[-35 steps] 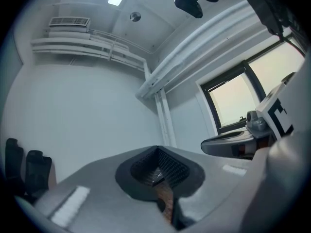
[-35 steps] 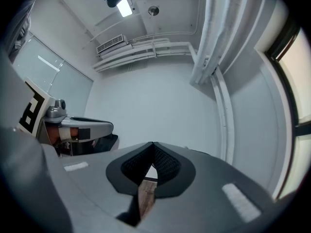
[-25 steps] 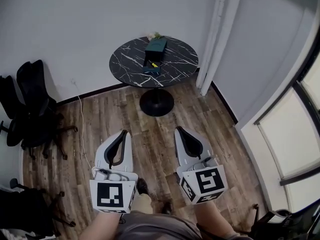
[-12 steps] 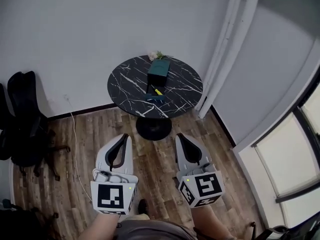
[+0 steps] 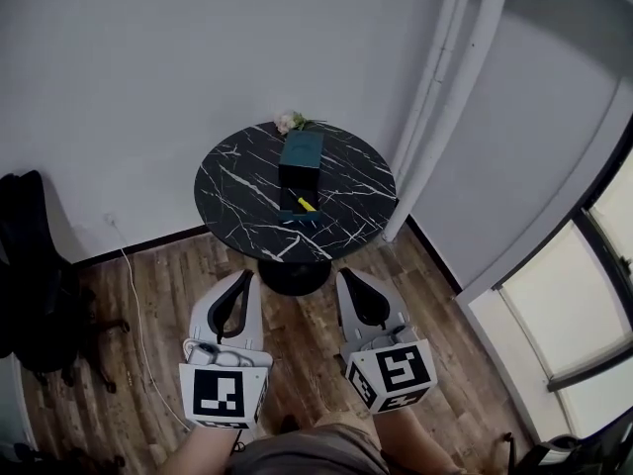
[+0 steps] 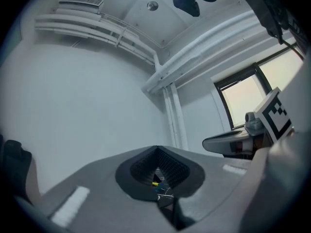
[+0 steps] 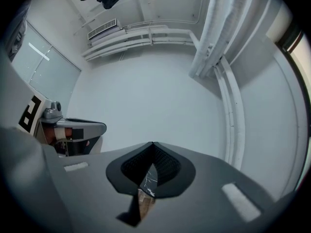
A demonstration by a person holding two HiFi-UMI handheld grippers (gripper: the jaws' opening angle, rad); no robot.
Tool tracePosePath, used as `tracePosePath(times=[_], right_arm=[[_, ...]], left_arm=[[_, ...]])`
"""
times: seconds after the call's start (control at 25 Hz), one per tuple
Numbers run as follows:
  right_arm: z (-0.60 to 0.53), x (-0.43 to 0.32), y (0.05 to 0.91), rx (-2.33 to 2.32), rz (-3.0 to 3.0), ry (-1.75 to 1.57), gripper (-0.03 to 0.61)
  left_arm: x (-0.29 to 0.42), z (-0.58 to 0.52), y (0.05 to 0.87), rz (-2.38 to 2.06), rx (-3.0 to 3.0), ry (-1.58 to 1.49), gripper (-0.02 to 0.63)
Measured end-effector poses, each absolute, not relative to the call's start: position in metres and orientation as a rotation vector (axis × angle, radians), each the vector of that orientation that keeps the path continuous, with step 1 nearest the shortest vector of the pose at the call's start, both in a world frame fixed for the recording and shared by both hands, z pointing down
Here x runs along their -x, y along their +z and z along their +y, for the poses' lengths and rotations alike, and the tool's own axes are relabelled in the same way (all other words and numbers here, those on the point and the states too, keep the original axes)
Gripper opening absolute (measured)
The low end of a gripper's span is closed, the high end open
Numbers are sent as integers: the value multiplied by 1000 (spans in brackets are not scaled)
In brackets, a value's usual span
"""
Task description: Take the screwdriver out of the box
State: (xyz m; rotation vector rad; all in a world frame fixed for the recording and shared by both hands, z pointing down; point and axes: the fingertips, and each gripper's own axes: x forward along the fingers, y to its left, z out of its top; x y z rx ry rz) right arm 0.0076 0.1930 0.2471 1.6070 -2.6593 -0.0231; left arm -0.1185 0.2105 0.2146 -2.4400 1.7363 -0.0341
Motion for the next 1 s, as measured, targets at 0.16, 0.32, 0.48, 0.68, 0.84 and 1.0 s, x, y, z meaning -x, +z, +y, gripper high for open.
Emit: tracePosePath(times=[0.16, 0.32, 0.48, 0.68, 0.84, 1.0], right_arm=[[179, -9, 257, -1618, -2630, -2, 23], [161, -12, 262, -1611, -2625, 17, 23], [130, -13, 274, -1584, -2637, 45, 23], [69, -22, 289, -1551, -2652, 69, 23], [14, -34, 294, -1525, -2666, 98, 23], [-37, -44, 298, -1487, -2686, 130, 23]], left_arm=[[118, 190, 225, 1730, 2472, -49, 0], [113, 170, 231, 1732, 2488, -65, 0], [109, 139, 242, 1754, 2495, -75, 0], [100, 84, 257, 1773, 2481, -149, 0], [91, 31, 260, 1804, 2452, -202, 0], [76, -17, 255, 1817, 2424, -228, 0]])
